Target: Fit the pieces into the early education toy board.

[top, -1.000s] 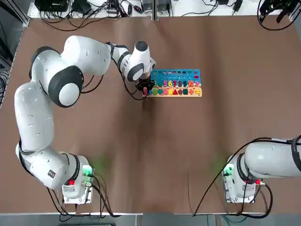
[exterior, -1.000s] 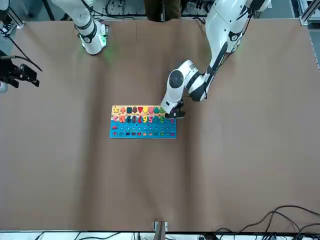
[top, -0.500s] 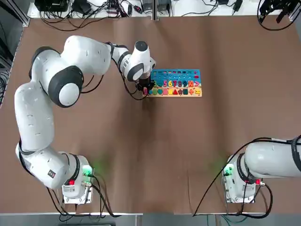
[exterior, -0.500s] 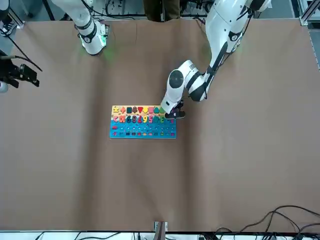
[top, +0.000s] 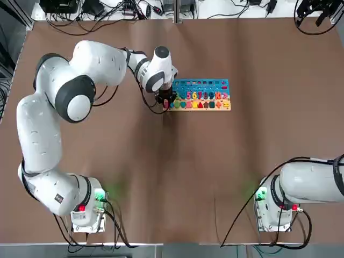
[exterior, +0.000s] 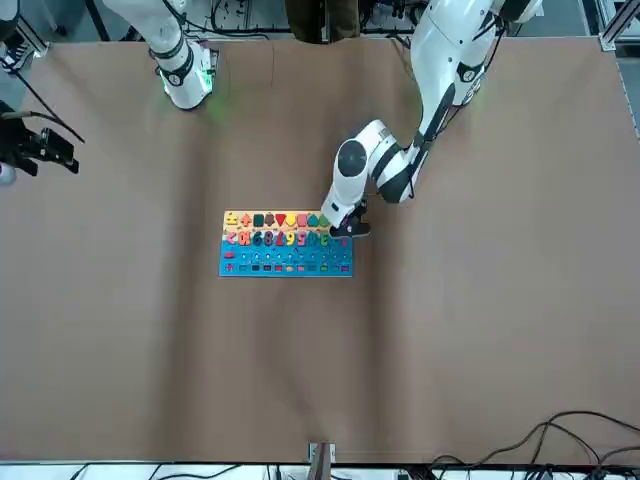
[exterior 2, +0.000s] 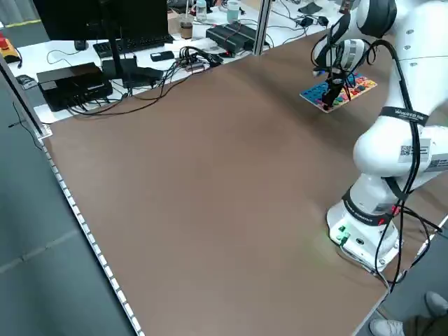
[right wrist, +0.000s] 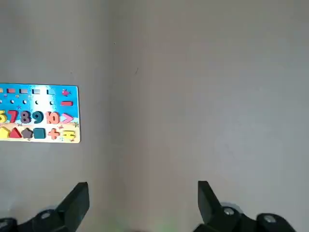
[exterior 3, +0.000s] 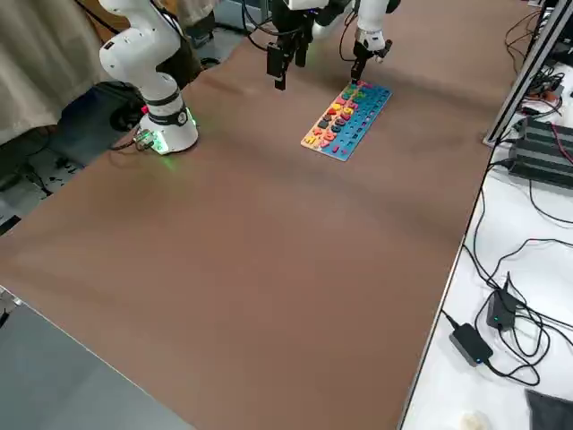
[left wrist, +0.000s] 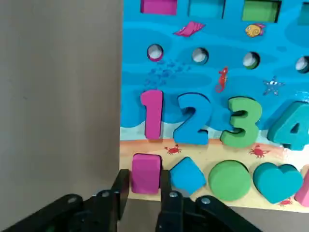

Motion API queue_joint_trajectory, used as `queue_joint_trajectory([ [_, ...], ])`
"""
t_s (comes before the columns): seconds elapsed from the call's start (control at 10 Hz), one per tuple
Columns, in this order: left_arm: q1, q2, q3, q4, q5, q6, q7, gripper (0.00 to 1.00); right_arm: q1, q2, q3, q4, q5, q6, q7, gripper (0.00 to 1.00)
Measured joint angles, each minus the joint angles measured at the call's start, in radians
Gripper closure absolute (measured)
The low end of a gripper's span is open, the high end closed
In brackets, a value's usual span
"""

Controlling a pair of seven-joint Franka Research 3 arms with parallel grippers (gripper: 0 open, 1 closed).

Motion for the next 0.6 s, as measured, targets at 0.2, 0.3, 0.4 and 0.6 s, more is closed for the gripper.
queue_joint_trajectory([
  [0.2,0.0,0.0,-0.001,0.002,0.0,-0.008,0.0,0.66,0.0,0.0,0.0,0.0,0.0,0.0,0.0,0.01],
  [0.3,-0.001,-0.001,-0.002,0.003,0.0,-0.01,0.0,0.66,0.0,0.0,0.0,0.0,0.0,0.0,0.0,0.01],
  [0.4,-0.001,-0.002,-0.002,0.003,0.0,-0.011,0.0,0.66,0.0,0.0,0.0,0.0,0.0,0.0,0.0,0.01],
  [0.6,-0.001,-0.004,-0.002,0.004,0.0,-0.014,0.0,0.66,0.0,0.0,0.0,0.0,0.0,0.0,0.0,0.01],
])
